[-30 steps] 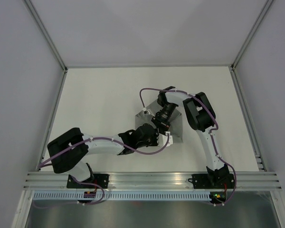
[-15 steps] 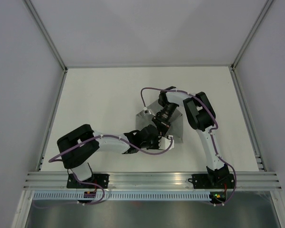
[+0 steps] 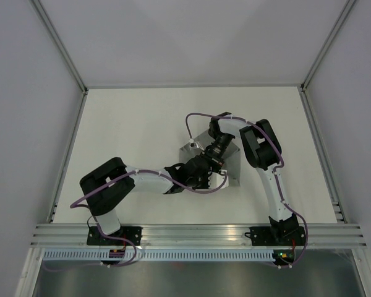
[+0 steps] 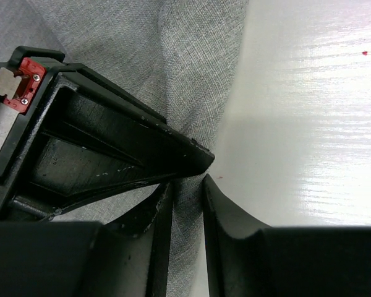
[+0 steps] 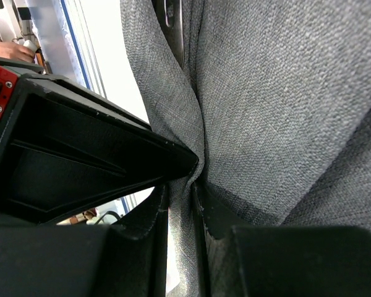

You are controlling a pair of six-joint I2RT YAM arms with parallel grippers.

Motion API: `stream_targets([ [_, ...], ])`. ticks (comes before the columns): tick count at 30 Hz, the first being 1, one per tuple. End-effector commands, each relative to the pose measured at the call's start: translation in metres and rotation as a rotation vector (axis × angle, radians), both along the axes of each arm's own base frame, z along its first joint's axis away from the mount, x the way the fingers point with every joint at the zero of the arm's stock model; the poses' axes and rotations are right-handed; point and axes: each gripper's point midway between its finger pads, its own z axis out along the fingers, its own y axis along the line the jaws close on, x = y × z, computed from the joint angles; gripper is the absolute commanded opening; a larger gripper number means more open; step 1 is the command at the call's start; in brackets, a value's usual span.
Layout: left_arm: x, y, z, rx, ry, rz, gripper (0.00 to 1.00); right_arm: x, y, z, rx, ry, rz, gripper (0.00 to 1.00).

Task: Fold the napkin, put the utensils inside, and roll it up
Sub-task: Roll the napkin with the utensil

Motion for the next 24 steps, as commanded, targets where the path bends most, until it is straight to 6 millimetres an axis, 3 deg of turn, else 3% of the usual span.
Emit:
stream_targets([
  [1,-0.010,0.000,-0.016,0.034,0.122,-0.008,0.28,0.022,-0.013,-0.051,-0.035,-0.170,0.113,0.01],
  [7,-0.011,0.009,-0.022,0.047,0.182,0.016,0.39,0.022,-0.014,-0.050,-0.036,-0.169,0.111,0.01],
  [12,-0.010,0.009,-0.027,0.055,0.211,0.015,0.40,0.023,-0.014,-0.049,-0.036,-0.169,0.108,0.01],
  [18,-0.016,0.006,-0.033,0.065,0.245,-0.010,0.23,0.023,-0.014,-0.046,-0.033,-0.167,0.102,0.01],
  [21,-0.021,0.007,-0.037,0.072,0.265,-0.025,0.10,0.025,-0.011,-0.040,-0.026,-0.167,0.084,0.01],
  [24,-0.025,0.007,-0.039,0.073,0.276,-0.047,0.02,0.030,-0.005,-0.027,-0.002,-0.189,0.056,0.11],
])
